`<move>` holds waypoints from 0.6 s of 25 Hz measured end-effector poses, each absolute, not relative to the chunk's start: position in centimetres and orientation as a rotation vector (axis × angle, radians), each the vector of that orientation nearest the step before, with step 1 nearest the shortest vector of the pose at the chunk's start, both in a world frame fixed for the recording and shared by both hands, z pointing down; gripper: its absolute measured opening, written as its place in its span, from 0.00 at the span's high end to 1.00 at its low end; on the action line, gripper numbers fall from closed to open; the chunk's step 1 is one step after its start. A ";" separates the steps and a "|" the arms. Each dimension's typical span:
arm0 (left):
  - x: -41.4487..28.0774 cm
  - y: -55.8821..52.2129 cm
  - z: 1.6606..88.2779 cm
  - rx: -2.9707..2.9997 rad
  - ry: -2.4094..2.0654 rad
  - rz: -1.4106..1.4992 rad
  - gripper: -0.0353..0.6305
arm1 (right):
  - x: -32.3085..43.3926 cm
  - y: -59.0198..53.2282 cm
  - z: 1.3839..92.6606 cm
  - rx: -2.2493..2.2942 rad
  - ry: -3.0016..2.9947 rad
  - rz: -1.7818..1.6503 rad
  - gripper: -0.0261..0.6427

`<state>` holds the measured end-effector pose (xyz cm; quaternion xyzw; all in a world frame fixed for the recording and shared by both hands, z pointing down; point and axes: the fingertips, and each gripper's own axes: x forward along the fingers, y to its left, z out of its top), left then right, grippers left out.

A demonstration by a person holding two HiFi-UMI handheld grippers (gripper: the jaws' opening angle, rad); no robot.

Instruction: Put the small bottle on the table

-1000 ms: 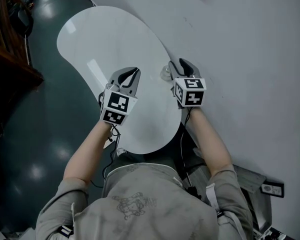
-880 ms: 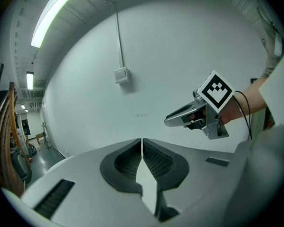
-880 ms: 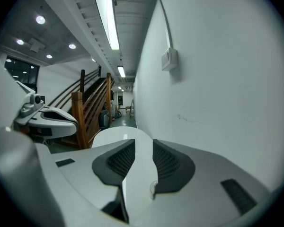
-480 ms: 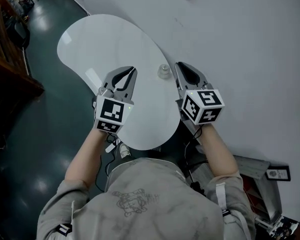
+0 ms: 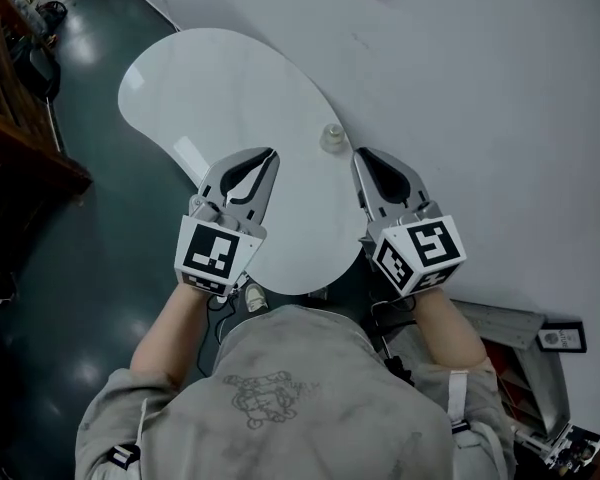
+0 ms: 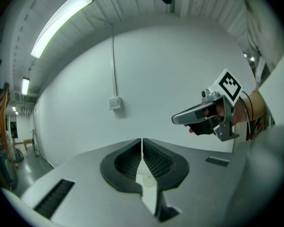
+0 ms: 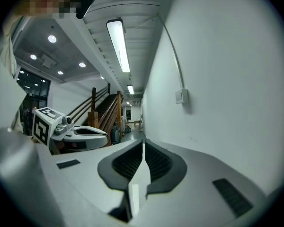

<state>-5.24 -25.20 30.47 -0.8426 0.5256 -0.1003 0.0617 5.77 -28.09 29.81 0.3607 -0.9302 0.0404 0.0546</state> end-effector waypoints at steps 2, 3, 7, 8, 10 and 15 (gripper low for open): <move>-5.6 -24.5 30.7 -2.582 1.601 -0.279 0.91 | 5.5 -27.0 29.8 1.077 -2.825 0.080 0.91; -5.7 -24.1 30.6 -2.577 1.599 -0.280 0.91 | 5.4 -26.4 29.7 1.071 -2.822 0.043 0.91; -5.5 -22.5 30.3 -2.526 1.571 -0.326 0.91 | 4.9 -24.4 30.3 1.036 -2.816 0.028 0.90; -5.5 -22.2 30.6 -2.513 1.571 -0.349 0.91 | 4.8 -24.0 30.7 1.028 -2.818 0.059 0.91; -5.3 -21.8 31.0 -2.509 1.567 -0.376 0.91 | 4.7 -23.3 31.4 1.015 -2.818 0.112 0.91; -4.6 -20.3 31.7 -2.583 1.554 -0.342 0.91 | 4.2 -21.5 33.1 0.959 -2.812 0.143 0.91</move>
